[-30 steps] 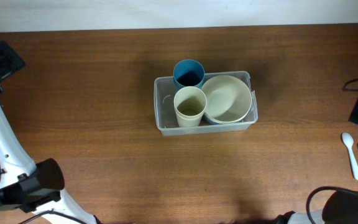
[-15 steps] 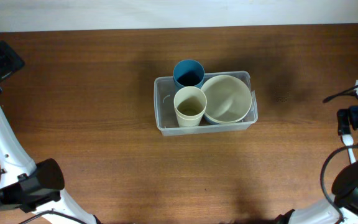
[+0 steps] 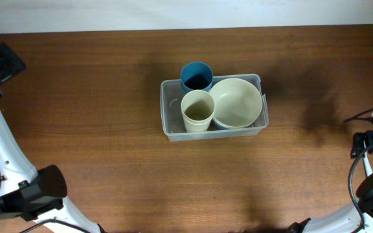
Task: Pack container
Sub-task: 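Move the right gripper down to the white spoon, then grasp the white spoon's handle with the right gripper, then lift the spoon and lower it into the container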
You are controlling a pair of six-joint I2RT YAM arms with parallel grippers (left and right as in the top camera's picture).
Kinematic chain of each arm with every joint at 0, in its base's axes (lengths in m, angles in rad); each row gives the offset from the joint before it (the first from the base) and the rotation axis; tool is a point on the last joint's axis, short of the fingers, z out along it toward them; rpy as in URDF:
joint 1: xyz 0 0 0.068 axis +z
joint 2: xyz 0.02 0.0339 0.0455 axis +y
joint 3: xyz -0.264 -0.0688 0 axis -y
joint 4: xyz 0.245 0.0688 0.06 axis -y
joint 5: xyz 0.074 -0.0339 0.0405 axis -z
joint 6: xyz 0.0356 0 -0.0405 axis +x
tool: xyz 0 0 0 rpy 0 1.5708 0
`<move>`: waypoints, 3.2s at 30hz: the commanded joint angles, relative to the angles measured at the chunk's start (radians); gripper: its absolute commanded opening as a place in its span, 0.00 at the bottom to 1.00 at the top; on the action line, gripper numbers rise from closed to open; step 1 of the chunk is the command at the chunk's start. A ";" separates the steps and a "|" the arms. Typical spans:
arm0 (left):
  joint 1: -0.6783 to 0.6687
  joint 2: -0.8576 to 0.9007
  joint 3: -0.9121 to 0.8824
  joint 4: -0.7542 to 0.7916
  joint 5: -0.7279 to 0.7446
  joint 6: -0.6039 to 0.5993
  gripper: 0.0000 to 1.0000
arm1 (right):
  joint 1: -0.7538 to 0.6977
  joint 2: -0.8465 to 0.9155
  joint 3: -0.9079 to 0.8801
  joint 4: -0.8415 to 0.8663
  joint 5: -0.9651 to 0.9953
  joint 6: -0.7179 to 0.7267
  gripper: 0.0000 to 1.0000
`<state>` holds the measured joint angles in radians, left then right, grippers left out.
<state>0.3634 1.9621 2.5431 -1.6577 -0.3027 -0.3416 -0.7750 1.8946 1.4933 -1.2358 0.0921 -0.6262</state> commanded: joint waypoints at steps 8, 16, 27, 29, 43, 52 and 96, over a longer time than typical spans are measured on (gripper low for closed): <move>0.006 0.012 -0.008 -0.001 0.004 -0.014 1.00 | 0.000 0.010 -0.184 0.203 -0.032 -0.025 0.99; 0.006 0.012 -0.008 -0.001 0.004 -0.013 1.00 | -0.019 0.012 -0.228 0.280 -0.038 -0.082 0.99; 0.006 0.012 -0.008 -0.001 0.004 -0.014 1.00 | -0.053 0.024 -0.227 0.325 -0.108 -0.103 0.99; 0.006 0.012 -0.008 -0.001 0.004 -0.014 1.00 | -0.053 0.035 -0.227 0.329 -0.108 -0.103 0.99; 0.006 0.012 -0.008 -0.001 0.004 -0.014 1.00 | -0.079 0.106 -0.227 0.357 -0.107 -0.100 0.96; 0.006 0.012 -0.008 -0.001 0.004 -0.014 1.00 | -0.090 0.106 -0.227 0.362 -0.106 -0.100 0.56; 0.006 0.012 -0.008 -0.001 0.004 -0.014 1.00 | 0.513 0.105 0.732 -0.211 -0.321 0.270 0.04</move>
<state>0.3634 1.9621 2.5431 -1.6577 -0.3027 -0.3412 -0.3817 2.0006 2.1326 -1.4136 -0.2012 -0.4133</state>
